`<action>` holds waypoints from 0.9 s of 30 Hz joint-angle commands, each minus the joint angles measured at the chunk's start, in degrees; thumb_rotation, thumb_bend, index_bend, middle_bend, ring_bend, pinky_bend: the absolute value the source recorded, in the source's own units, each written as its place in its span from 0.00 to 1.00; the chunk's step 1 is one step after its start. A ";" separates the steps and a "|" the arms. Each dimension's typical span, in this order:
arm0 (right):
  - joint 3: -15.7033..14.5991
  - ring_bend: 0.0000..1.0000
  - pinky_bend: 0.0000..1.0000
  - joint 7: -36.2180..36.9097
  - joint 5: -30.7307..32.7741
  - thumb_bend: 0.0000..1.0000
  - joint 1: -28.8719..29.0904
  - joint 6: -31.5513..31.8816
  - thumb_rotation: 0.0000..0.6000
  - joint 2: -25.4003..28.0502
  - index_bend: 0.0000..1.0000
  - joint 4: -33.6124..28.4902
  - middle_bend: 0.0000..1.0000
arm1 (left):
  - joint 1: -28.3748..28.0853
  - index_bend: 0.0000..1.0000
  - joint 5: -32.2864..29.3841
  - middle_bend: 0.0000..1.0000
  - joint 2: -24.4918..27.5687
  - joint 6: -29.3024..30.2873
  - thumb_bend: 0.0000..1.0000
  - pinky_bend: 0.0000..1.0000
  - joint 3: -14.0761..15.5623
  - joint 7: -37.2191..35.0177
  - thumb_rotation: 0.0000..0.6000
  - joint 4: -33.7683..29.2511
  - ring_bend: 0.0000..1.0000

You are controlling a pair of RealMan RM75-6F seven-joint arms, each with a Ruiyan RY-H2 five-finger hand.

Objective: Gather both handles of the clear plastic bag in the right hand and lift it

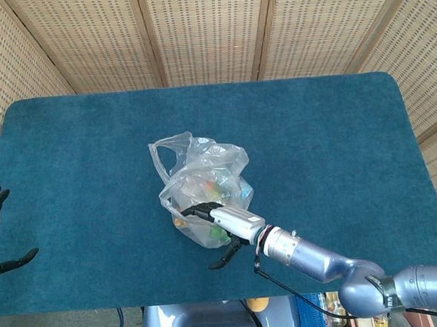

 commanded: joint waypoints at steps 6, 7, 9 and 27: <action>0.17 0.00 0.00 -2.67 6.29 0.00 3.69 1.74 1.00 -3.63 0.10 3.07 0.12 | -0.48 0.00 -0.71 0.00 0.16 -0.92 0.14 0.00 -0.16 -0.36 1.00 0.12 0.00; 0.08 0.00 0.00 -3.16 6.95 0.00 4.20 1.76 1.00 -3.87 0.10 3.40 0.12 | -0.54 0.00 -0.78 0.00 0.16 -1.01 0.14 0.00 -0.18 -0.30 1.00 0.09 0.00; -0.23 0.00 0.00 -4.55 9.35 0.00 5.79 1.96 1.00 -4.73 0.10 4.56 0.12 | -0.65 0.00 -0.94 0.00 0.12 -1.17 0.14 0.00 -0.20 -0.16 1.00 0.06 0.00; -3.03 0.08 0.00 -8.37 25.59 0.01 14.90 -1.35 1.00 -8.21 0.27 11.07 0.31 | -1.35 0.00 -2.42 0.00 0.14 -2.19 0.14 0.00 -0.67 -0.61 1.00 0.46 0.00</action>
